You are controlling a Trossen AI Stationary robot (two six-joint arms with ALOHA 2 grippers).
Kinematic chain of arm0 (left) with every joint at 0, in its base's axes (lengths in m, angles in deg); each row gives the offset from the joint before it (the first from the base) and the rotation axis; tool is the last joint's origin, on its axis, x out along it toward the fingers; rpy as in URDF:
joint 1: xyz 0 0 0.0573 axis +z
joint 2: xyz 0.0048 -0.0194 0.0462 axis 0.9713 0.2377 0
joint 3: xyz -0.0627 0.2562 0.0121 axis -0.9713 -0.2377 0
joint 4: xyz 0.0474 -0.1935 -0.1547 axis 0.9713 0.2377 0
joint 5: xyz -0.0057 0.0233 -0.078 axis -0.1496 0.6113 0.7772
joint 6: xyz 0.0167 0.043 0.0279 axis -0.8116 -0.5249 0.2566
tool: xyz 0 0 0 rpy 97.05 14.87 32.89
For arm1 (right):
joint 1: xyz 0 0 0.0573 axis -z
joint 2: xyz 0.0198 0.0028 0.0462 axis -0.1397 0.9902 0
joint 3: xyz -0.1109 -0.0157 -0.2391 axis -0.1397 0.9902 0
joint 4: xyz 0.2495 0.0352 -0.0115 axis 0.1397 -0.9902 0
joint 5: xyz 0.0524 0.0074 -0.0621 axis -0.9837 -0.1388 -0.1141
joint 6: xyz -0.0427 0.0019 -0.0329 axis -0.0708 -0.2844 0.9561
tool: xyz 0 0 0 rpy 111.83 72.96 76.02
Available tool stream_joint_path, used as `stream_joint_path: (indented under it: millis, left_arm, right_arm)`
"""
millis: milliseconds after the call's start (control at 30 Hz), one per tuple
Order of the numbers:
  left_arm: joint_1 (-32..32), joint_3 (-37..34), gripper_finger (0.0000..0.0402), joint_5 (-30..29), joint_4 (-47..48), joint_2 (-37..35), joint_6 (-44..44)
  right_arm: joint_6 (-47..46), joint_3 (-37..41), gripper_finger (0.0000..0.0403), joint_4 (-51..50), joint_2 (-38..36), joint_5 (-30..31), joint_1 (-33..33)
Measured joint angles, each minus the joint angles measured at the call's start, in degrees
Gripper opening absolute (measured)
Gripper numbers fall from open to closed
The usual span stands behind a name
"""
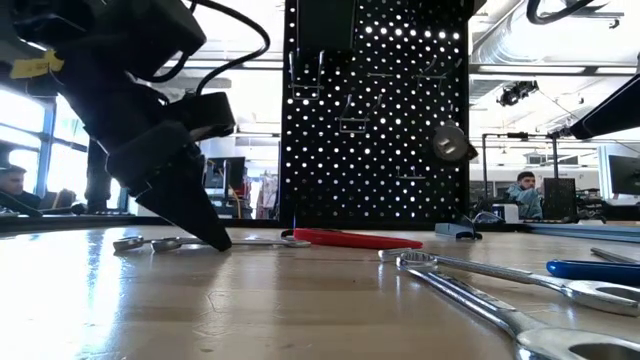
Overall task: Hang tools onto peg board
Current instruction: Hang the wrench on the peg board
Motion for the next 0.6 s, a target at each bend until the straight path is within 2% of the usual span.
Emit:
stream_joint_path:
  millis: [100,300,600]
  left_arm:
    - [0.07,-0.01,0.0239,0.0,0.69,-0.01,-0.03]
    - [-0.36,-0.15,0.0114,-0.22,0.97,0.03,-3.3]
    - [-1.21,2.91,0.0107,3.74,-0.33,0.42,-12.28]
  right_arm:
    - [0.0,0.0,0.02,0.17,0.0,0.31,-0.02]
    - [0.31,0.0,0.02,0.45,0.0,1.94,0.0]
    - [0.62,0.0,0.02,1.84,-0.02,4.72,0.0]
